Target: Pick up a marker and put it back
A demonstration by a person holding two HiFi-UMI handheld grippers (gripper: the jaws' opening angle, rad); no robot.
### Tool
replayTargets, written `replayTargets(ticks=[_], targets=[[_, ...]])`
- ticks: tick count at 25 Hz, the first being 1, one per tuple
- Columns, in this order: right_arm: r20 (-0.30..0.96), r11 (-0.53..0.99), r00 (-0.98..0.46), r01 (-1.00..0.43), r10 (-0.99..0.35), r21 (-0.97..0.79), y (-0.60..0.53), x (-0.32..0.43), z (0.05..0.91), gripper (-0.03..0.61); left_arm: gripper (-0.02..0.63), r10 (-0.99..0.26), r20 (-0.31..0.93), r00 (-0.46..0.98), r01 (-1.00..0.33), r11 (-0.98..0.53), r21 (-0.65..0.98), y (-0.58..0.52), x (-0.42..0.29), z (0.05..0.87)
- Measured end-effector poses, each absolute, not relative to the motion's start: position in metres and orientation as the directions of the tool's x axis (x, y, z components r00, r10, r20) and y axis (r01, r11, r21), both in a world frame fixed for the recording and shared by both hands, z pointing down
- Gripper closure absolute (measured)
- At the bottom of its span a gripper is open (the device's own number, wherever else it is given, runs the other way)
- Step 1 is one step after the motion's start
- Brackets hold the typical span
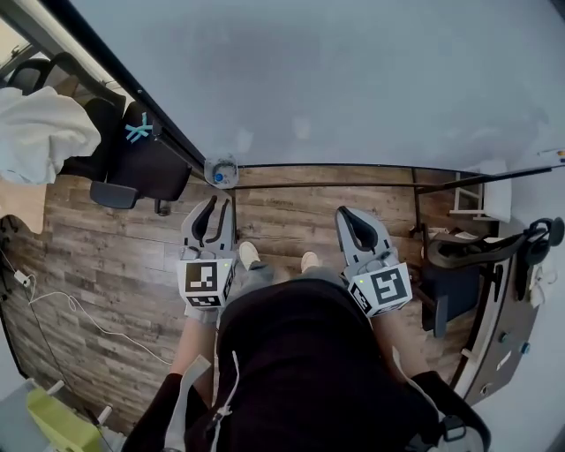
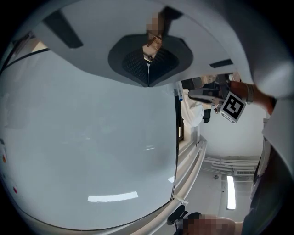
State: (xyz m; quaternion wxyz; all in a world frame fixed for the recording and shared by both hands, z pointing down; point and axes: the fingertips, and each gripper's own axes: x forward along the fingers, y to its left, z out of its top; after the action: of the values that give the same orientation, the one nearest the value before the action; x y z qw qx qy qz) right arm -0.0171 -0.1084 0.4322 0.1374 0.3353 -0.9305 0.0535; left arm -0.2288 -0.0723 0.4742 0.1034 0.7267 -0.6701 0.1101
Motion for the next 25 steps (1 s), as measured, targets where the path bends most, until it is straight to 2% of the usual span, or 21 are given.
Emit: replayTargets(ticks=[15,20,25], targets=[[0.308,0.640,-0.608,-0.768,-0.731,0.002,-0.108,-0.021,0.437,0.563,0.514,-0.903,0.375,0.209,-0.974,-0.228,-0.006,-0.114,-0.244,0.501],[0.311,0.616,-0.584,-0.788,-0.750,0.004,-0.105,-0.023,0.437,0.563,0.535,-0.912,0.334,0.238,-0.963,-0.267,-0.043,-0.123,-0.241,0.495],[0.302,0.599,-0.570,-0.801,-0.764,0.003,-0.105,-0.022,0.436,0.563,0.537,-0.901,0.343,0.265,-0.952,-0.301,-0.054,-0.126,-0.239,0.495]])
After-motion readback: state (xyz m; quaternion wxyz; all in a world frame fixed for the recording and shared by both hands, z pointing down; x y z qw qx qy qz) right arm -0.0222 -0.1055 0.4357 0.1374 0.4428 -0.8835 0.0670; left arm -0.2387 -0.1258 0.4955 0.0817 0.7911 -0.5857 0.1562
